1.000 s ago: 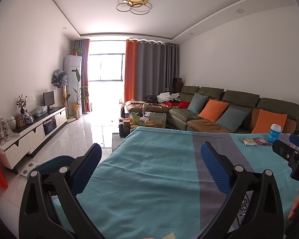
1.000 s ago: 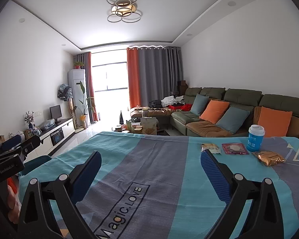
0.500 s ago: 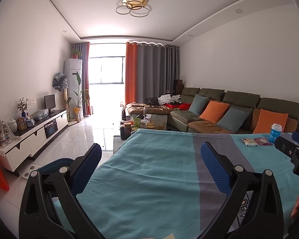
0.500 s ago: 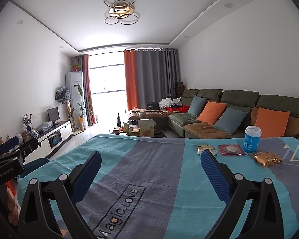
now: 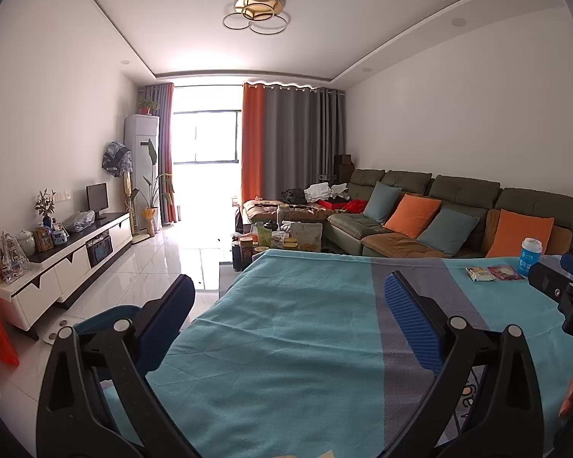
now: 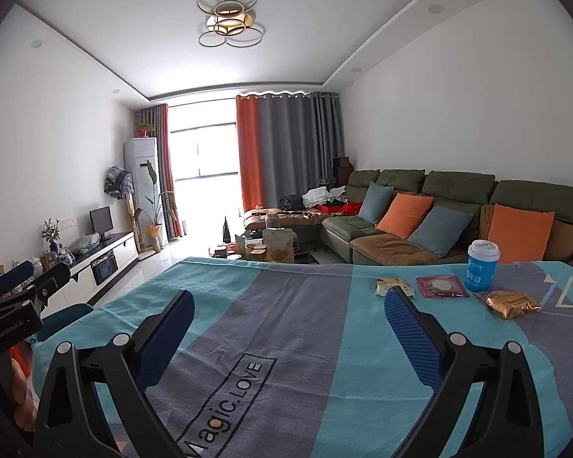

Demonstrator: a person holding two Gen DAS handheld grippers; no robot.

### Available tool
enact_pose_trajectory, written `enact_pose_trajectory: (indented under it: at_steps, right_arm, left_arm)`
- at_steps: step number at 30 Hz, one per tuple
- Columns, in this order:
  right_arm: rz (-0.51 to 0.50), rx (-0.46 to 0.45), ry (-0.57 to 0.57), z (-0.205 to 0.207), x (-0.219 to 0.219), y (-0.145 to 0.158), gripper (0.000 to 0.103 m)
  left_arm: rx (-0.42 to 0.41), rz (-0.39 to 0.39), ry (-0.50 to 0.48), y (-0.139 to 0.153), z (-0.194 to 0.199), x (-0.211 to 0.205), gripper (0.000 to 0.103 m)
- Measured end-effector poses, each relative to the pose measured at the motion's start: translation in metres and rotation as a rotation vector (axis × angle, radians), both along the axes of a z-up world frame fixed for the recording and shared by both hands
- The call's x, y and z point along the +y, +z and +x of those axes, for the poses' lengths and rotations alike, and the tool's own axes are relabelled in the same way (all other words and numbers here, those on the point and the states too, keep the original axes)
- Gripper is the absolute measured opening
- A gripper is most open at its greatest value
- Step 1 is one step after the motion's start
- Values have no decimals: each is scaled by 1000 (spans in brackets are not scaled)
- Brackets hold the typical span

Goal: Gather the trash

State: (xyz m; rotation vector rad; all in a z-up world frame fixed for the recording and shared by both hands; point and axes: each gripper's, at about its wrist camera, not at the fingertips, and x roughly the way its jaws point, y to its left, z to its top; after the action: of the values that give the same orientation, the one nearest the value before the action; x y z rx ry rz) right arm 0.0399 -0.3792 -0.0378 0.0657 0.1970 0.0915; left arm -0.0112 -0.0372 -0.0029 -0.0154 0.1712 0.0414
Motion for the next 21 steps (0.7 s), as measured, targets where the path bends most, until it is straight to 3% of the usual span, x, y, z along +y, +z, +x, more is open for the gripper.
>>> enact_pose_trajectory:
  at_steps: [21]
  right_arm:
    - [4, -8, -6, -2, 0, 2, 96]
  left_arm:
    - [-3, 2, 3, 2, 0, 1, 98]
